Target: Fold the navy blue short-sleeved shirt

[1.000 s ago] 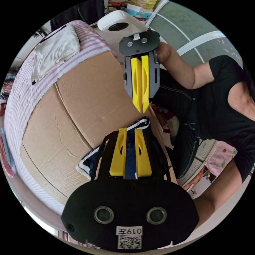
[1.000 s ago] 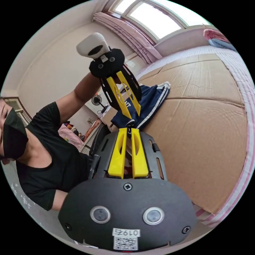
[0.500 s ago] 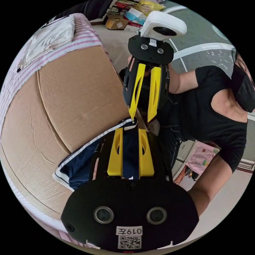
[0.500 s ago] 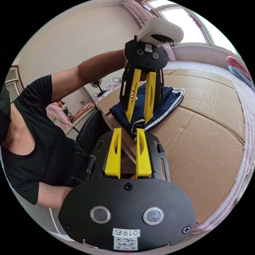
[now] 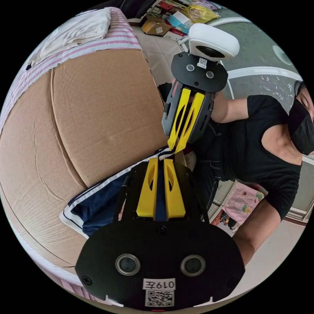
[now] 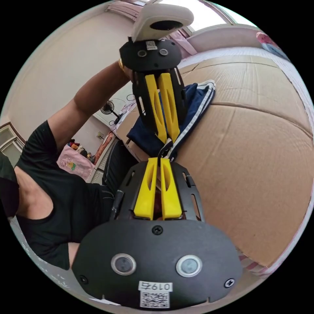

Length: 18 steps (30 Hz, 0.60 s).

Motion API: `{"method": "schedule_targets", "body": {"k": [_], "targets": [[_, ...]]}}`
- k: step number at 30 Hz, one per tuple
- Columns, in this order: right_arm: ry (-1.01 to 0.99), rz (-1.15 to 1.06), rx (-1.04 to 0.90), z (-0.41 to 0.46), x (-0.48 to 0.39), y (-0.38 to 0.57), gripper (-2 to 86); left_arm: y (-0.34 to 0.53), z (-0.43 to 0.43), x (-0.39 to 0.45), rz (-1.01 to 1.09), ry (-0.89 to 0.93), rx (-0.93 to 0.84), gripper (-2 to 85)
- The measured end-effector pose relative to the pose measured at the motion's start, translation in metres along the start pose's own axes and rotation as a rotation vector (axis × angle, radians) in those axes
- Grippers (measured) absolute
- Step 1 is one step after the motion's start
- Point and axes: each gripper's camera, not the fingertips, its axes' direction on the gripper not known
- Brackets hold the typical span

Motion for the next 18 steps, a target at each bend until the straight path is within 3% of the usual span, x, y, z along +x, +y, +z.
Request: {"method": "schedule_targets", "body": {"k": [5, 18], "targets": [[-0.089, 0.116, -0.01, -0.013, 0.032, -0.007, 0.1, -0.001, 0.002, -0.008, -0.036, -0.009, -0.014, 1.5], [-0.111, 0.151, 0.089, -0.066, 0.044, -0.009, 0.3, 0.003, -0.015, -0.014, -0.008, 0.045, -0.008, 1.2]]}}
